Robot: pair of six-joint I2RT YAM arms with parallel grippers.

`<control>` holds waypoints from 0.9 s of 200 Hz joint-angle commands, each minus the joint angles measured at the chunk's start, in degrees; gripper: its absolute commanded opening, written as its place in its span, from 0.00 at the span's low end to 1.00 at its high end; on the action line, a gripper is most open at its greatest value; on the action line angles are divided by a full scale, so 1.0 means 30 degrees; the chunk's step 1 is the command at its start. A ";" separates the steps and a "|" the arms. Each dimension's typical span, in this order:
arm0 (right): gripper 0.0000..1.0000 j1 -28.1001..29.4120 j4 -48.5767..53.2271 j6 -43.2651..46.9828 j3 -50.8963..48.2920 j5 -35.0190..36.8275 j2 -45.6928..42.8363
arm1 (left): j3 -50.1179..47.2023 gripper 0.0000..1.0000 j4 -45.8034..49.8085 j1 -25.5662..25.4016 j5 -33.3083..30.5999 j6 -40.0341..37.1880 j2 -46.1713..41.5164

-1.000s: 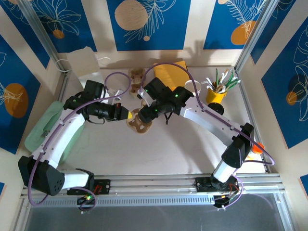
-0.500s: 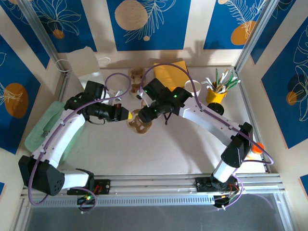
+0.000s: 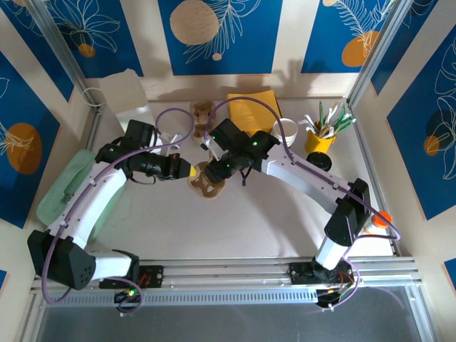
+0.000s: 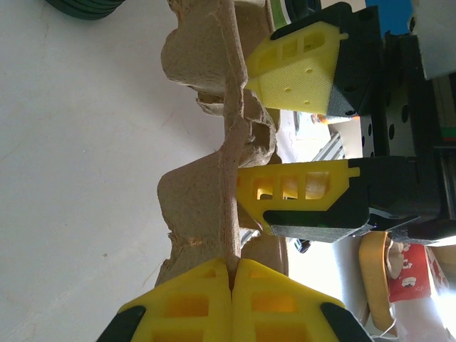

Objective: Pack the takeout coffee

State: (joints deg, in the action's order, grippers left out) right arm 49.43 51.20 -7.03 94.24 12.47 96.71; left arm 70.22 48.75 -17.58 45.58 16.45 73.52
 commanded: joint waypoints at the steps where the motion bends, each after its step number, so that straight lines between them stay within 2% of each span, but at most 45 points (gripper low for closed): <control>1: 0.52 -0.0077 0.0000 0.0002 -0.0353 -0.0354 0.0080 | -0.0018 0.00 -0.0372 0.0148 0.0453 0.0113 -0.0428; 68: 0.57 -0.0245 0.0028 -0.0061 -0.0493 -0.0403 0.0048 | 0.0009 0.00 -0.0548 0.0132 0.0428 0.0306 -0.0250; 180: 0.43 -0.0940 -0.0906 -0.0353 -0.1207 -0.1723 -0.0610 | 0.0003 0.00 -0.0949 0.0117 0.0422 0.0556 0.0123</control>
State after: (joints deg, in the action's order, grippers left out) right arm 47.48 48.31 -7.68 91.64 8.51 96.49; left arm 70.11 47.11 -17.58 45.56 17.72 73.58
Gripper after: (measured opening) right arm 0.437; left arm 0.053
